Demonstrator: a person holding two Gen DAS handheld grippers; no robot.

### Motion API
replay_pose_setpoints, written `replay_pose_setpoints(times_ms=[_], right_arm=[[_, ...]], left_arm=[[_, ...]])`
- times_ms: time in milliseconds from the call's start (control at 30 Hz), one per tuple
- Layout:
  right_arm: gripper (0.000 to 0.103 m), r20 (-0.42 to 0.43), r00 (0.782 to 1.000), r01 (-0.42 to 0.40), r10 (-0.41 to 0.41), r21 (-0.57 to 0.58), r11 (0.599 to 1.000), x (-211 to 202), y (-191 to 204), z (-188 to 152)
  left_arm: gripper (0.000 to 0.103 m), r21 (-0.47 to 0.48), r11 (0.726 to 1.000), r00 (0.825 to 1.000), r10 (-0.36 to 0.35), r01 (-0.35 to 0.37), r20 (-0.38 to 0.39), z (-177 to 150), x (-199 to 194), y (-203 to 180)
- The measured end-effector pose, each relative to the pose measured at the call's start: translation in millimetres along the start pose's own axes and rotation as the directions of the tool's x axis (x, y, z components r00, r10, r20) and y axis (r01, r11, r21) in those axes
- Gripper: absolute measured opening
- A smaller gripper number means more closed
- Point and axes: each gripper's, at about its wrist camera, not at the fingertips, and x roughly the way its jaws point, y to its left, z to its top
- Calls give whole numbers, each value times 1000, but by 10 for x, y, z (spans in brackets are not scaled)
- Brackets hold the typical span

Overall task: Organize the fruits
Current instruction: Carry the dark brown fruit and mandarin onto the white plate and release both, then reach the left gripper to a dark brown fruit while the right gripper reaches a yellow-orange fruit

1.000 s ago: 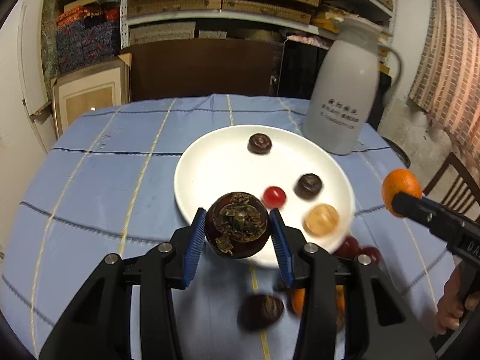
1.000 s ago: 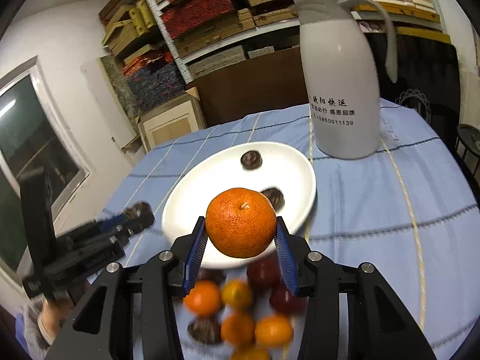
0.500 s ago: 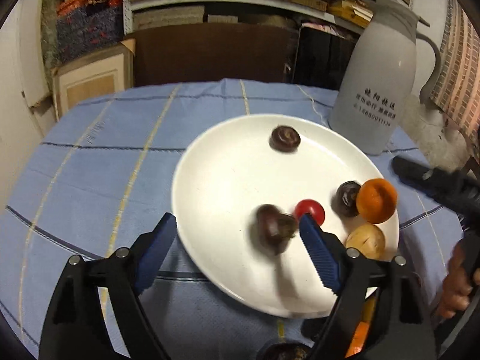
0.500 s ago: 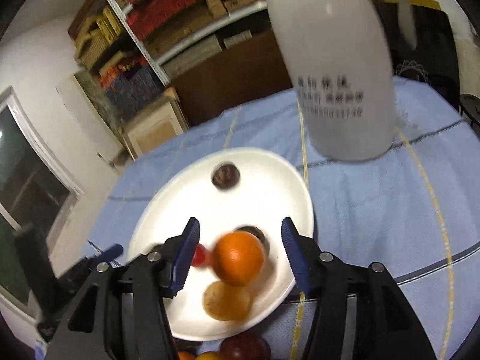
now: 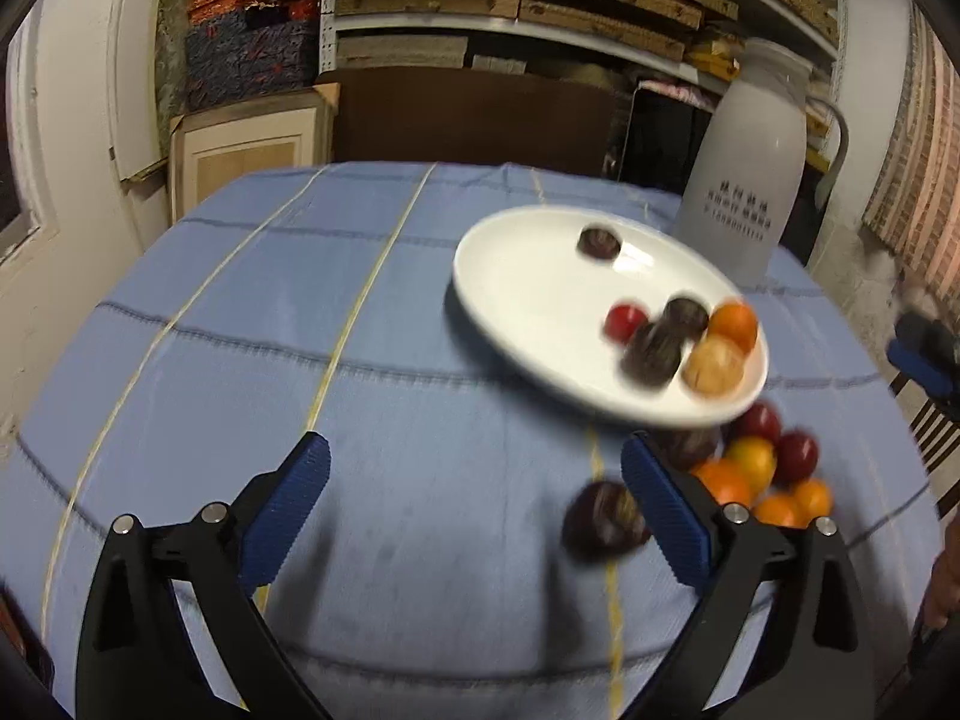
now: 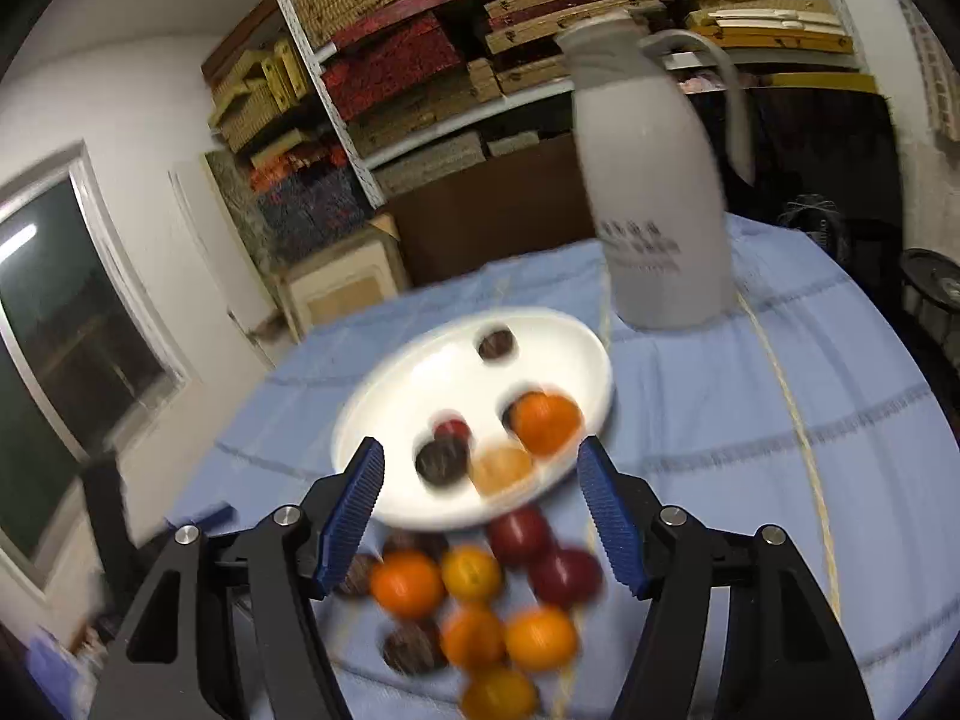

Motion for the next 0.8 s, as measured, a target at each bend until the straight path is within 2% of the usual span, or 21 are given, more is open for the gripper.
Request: replay_pose_setpoints(times_ms=[133,233,433,700,800], right_arm=[[68,-70,995,63,-66,-48,997,-26,-43,-391],[70,-93,993,65,-71,-72,995,-64,-9,-536],[72,-136,984,92,-114,-159,983,17,133,-656],[73,-166,976,117,-141,-148,982,72,72,-686],[73,-177,974,115,-142,-157,981,102,87,-703]], left_arm=[[96,38,999,999,31,-30,-23,-172,6,-65],[97,73,997,999,32,-30,-22,-231,0,-150],[98,166,984,998,66,-61,-21,-281,54,-320],[98,280,958,995,85,-65,-60,-269,258,-568],[98,286,957,994,80,-55,-74,-246,320,-599]])
